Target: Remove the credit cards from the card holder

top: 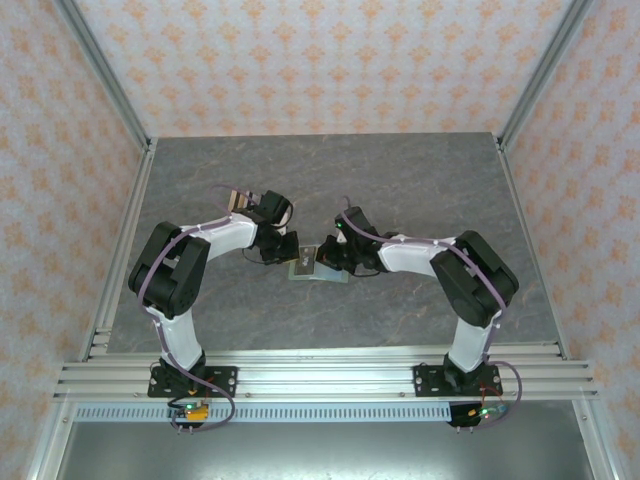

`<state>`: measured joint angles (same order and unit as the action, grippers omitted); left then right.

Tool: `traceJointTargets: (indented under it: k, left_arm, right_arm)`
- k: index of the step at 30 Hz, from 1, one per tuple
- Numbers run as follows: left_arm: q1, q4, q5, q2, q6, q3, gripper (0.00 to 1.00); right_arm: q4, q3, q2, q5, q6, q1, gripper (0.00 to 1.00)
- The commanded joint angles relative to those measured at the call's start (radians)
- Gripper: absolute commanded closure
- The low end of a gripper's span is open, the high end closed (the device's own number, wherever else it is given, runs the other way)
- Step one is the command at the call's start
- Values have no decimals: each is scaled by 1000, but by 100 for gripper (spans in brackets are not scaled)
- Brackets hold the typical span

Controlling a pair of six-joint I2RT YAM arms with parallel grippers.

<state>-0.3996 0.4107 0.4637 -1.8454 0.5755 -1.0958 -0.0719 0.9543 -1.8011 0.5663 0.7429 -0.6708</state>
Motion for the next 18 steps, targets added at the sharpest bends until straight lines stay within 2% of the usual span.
traceJointTargets:
  k: [1, 18]
  left_arm:
    - [-18, 13, -46, -35, -11, 40, 92]
    - [-19, 8, -48, -30, -8, 59, 92]
  right_arm:
    - [-77, -6, -32, 44, 26, 4, 87]
    - [-8, 29, -76, -36, 20, 6, 83]
